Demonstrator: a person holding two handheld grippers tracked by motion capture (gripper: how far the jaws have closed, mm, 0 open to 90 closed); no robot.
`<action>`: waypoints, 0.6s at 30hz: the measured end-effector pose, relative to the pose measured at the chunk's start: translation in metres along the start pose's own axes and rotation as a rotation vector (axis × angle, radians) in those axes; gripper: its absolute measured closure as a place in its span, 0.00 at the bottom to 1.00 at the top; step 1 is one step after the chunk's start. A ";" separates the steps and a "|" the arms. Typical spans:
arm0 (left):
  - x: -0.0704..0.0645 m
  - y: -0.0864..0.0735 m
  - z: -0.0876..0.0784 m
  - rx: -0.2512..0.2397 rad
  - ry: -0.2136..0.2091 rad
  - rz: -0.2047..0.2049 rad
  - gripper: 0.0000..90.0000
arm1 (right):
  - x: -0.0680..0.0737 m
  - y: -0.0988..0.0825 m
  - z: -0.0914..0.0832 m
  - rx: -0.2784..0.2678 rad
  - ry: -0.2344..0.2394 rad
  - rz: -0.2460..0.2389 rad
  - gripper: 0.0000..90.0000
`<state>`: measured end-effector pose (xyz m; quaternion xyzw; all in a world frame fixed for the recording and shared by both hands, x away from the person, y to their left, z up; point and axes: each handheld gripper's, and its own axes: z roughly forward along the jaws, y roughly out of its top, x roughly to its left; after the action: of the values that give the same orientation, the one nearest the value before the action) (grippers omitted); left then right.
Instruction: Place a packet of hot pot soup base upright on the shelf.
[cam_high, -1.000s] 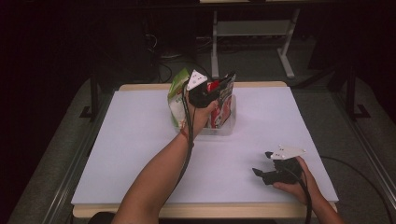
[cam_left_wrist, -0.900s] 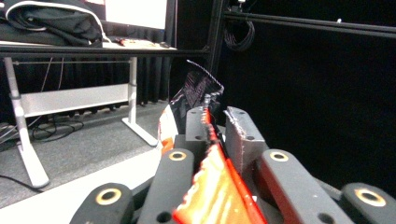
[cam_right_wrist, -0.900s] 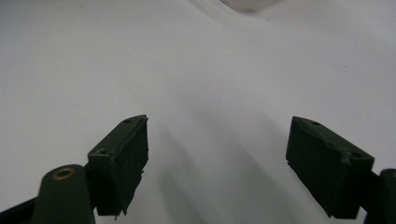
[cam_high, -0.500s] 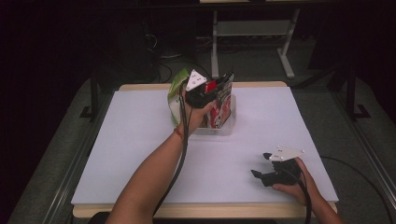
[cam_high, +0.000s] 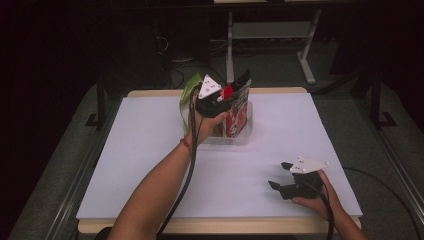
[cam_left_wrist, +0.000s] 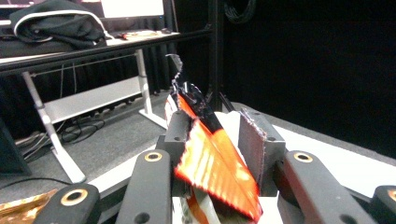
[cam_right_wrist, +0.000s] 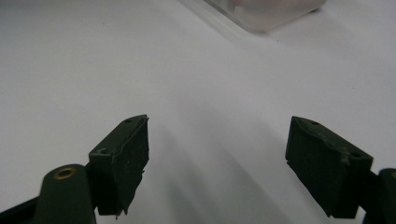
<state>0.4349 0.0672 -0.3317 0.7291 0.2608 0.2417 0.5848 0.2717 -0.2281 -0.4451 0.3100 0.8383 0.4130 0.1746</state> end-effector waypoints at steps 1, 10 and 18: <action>0.000 0.000 -0.003 0.004 -0.002 0.011 0.71 | 0.000 0.000 -0.001 -0.009 0.000 0.000 0.23; 0.001 0.002 -0.026 0.017 -0.024 0.061 0.65 | -0.001 0.002 -0.006 -0.041 -0.032 -0.001 0.23; -0.001 -0.001 -0.043 0.051 -0.057 0.091 0.54 | -0.003 0.003 -0.009 -0.058 -0.051 -0.002 0.24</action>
<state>0.4058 0.0983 -0.3243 0.7614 0.2168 0.2404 0.5617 0.2697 -0.2342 -0.4371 0.3144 0.8217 0.4288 0.2050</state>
